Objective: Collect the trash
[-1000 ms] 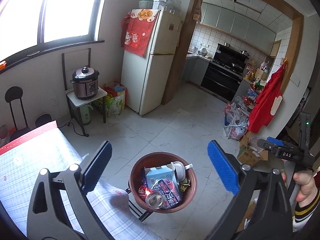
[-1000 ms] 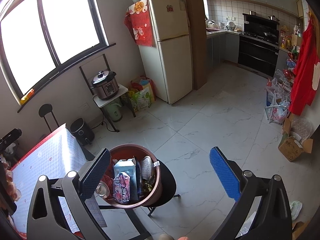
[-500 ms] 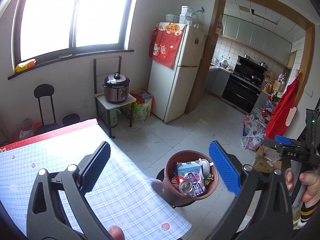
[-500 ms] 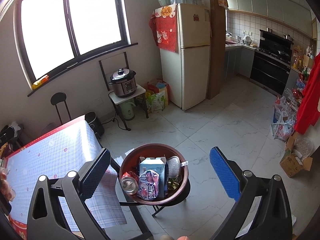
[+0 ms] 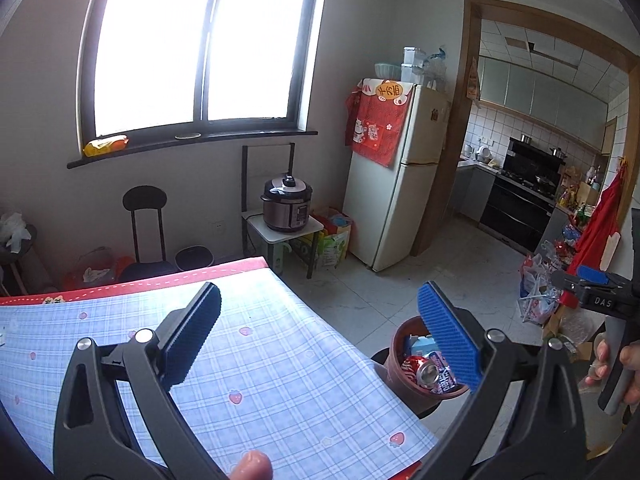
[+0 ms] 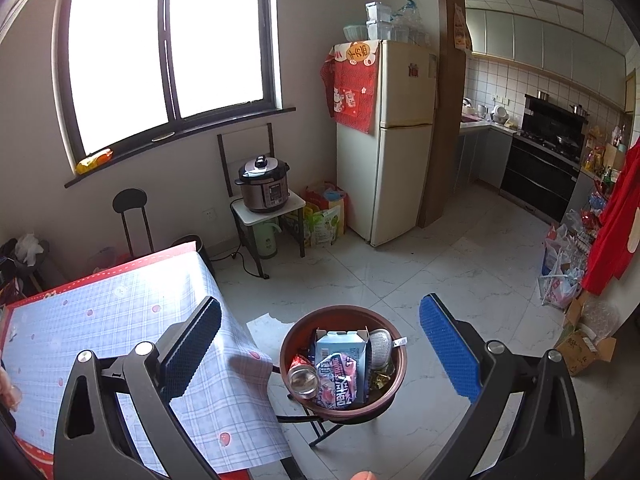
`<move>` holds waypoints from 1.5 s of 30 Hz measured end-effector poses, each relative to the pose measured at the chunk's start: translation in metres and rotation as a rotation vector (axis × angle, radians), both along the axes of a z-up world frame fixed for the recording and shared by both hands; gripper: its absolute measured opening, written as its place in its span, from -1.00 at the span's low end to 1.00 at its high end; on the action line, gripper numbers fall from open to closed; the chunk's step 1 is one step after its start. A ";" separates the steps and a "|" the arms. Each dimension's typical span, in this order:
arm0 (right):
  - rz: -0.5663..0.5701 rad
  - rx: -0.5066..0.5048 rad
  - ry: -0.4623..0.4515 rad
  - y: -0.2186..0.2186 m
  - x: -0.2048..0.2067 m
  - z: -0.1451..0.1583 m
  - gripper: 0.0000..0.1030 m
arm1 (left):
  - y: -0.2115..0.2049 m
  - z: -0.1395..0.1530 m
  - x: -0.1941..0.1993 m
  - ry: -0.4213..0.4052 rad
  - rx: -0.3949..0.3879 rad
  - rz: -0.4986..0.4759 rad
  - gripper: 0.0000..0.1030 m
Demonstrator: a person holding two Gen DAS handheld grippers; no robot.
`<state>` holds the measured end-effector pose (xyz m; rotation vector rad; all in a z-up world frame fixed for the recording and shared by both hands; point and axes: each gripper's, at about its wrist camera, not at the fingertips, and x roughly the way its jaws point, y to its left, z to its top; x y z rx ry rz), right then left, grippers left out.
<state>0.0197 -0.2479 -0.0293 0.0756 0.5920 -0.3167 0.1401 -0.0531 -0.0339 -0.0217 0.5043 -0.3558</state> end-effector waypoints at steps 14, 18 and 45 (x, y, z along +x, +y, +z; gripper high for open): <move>-0.004 0.000 -0.022 0.039 0.001 0.005 0.89 | 0.044 0.004 -0.003 -0.013 0.010 0.040 0.89; -0.019 -0.003 -0.024 0.038 0.000 0.005 0.89 | 0.045 0.004 -0.002 -0.017 0.018 0.035 0.89; -0.076 -0.034 -0.037 0.027 -0.003 0.005 0.89 | 0.025 -0.001 0.003 -0.009 0.029 0.009 0.89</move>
